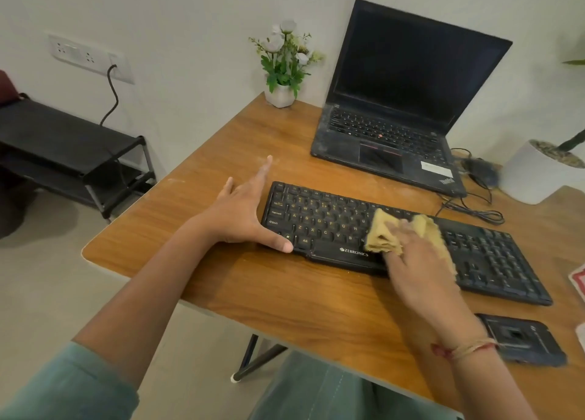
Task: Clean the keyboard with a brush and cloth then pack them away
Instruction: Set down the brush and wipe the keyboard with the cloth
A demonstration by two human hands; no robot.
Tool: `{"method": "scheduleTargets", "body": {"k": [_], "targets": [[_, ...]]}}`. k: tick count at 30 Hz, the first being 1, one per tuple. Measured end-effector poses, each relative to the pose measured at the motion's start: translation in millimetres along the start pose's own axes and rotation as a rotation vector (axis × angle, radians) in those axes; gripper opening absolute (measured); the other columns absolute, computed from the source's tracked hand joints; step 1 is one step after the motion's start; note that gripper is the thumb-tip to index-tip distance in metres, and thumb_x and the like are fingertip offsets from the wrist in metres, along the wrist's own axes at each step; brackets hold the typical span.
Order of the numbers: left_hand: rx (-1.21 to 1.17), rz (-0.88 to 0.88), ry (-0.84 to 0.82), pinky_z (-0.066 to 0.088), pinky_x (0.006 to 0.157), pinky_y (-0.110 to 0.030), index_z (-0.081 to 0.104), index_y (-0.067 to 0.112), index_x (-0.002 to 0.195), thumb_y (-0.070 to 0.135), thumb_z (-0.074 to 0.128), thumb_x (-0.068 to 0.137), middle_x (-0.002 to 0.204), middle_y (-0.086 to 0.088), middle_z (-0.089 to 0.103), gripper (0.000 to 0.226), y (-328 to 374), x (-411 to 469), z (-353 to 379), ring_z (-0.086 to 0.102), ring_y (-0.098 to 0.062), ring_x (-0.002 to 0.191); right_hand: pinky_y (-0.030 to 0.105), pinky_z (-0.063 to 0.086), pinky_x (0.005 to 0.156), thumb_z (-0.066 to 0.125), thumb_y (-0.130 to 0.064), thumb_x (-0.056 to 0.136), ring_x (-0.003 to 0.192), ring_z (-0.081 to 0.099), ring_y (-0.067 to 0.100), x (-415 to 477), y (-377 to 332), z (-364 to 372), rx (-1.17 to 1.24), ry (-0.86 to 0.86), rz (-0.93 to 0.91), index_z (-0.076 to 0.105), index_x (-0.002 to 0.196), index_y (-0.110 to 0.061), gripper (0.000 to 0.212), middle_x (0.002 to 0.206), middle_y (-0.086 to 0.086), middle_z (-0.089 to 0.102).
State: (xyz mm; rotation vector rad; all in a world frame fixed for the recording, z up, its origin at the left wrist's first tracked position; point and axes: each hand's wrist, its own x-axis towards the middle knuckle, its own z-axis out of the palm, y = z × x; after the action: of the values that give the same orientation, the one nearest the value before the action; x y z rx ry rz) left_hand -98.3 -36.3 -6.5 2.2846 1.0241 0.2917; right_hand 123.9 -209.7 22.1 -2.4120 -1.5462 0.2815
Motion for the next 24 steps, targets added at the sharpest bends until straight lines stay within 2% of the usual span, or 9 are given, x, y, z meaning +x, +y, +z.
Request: {"method": "scheduleTargets", "body": {"k": [2, 4, 7, 9, 12, 15, 19, 22, 24], "targets": [[-0.022, -0.027, 0.004, -0.012, 0.117, -0.047, -0.028, 0.036, 0.144, 0.092, 0.061, 0.026, 0.161, 0.006, 0.005, 0.158, 1, 2, -1, 0.007, -0.016, 0.147, 0.037, 0.007, 0.12, 0.035, -0.031, 0.099, 0.146, 0.004, 0.012, -13, -16, 5, 0.053, -0.095, -0.181, 0.015, 0.142, -0.044, 0.049, 0.155, -0.016, 0.007], [-0.042, -0.033, -0.007, -0.014, 0.117, -0.046, -0.029, 0.036, 0.144, 0.093, 0.06, 0.023, 0.16, 0.01, 0.013, 0.161, 1, 3, -1, 0.008, -0.014, 0.147, 0.039, 0.022, 0.117, 0.037, -0.032, 0.099, 0.139, 0.029, 0.012, -21, -22, -1, 0.148, -0.215, -0.236, 0.037, 0.137, -0.041, 0.039, 0.149, -0.011, 0.036], [-0.065, -0.026, -0.009, -0.014, 0.117, -0.045, -0.028, 0.035, 0.145, 0.092, 0.061, 0.024, 0.158, 0.012, 0.019, 0.161, 0, 1, -1, 0.007, -0.013, 0.147, 0.038, 0.047, 0.079, 0.044, -0.031, 0.097, 0.069, 0.05, 0.008, -28, -34, -34, 0.526, -0.24, 0.034, 0.055, 0.078, -0.025, 0.023, 0.077, -0.005, 0.055], [-0.062, -0.015, -0.002, -0.013, 0.117, -0.045, -0.027, 0.034, 0.145, 0.09, 0.062, 0.025, 0.159, 0.01, 0.015, 0.16, 0, 1, -1, 0.006, -0.013, 0.146, 0.022, 0.048, 0.076, 0.042, -0.036, 0.096, 0.074, 0.052, 0.006, -25, -24, -51, 0.712, -0.131, 0.14, 0.054, 0.077, -0.025, 0.025, 0.079, -0.008, 0.058], [-0.095, -0.022, 0.0, -0.013, 0.117, -0.042, -0.027, 0.034, 0.145, 0.095, 0.057, 0.023, 0.161, 0.006, 0.01, 0.161, -1, 1, -3, 0.005, -0.017, 0.147, 0.039, 0.04, 0.103, 0.044, -0.05, 0.091, 0.096, 0.061, 0.014, -11, 4, -70, 0.956, 0.109, 0.252, 0.056, 0.09, -0.027, 0.027, 0.093, -0.007, 0.067], [-0.125, -0.06, -0.022, -0.015, 0.116, -0.043, -0.026, 0.035, 0.145, 0.097, 0.055, 0.02, 0.161, 0.001, 0.009, 0.161, 4, 4, -6, 0.006, -0.021, 0.147, 0.036, 0.045, 0.095, 0.05, -0.077, 0.065, 0.091, 0.062, 0.01, 7, 36, -82, 1.071, 0.376, 0.4, 0.054, 0.093, -0.027, 0.057, 0.083, -0.013, 0.069], [0.006, -0.026, 0.011, -0.016, 0.114, -0.051, -0.023, 0.035, 0.147, 0.092, 0.058, 0.024, 0.162, 0.0, 0.002, 0.158, 12, 10, 7, -0.001, -0.019, 0.148, 0.044, 0.044, 0.085, 0.035, -0.049, 0.096, 0.089, 0.05, 0.02, 34, 50, -62, 0.577, 0.362, 0.511, 0.048, 0.103, -0.02, 0.032, 0.105, 0.005, 0.056], [0.035, 0.033, 0.004, -0.014, 0.116, -0.048, -0.023, 0.038, 0.146, 0.093, 0.058, 0.026, 0.162, 0.004, 0.001, 0.154, 13, 12, 14, -0.001, -0.014, 0.147, 0.053, 0.035, 0.105, 0.018, -0.057, 0.086, 0.119, 0.048, 0.034, 51, 42, -29, 0.071, 0.139, 0.363, 0.051, 0.122, -0.018, 0.063, 0.137, 0.017, 0.047], [0.03, 0.051, 0.002, -0.008, 0.118, -0.044, -0.021, 0.037, 0.147, 0.094, 0.058, 0.027, 0.161, 0.007, 0.007, 0.154, 12, 14, 15, 0.009, -0.015, 0.146, 0.053, 0.012, 0.116, 0.025, -0.044, 0.097, 0.143, 0.017, 0.037, 56, 23, -10, -0.065, -0.005, 0.295, 0.032, 0.146, -0.022, 0.054, 0.158, 0.01, 0.016]]}}
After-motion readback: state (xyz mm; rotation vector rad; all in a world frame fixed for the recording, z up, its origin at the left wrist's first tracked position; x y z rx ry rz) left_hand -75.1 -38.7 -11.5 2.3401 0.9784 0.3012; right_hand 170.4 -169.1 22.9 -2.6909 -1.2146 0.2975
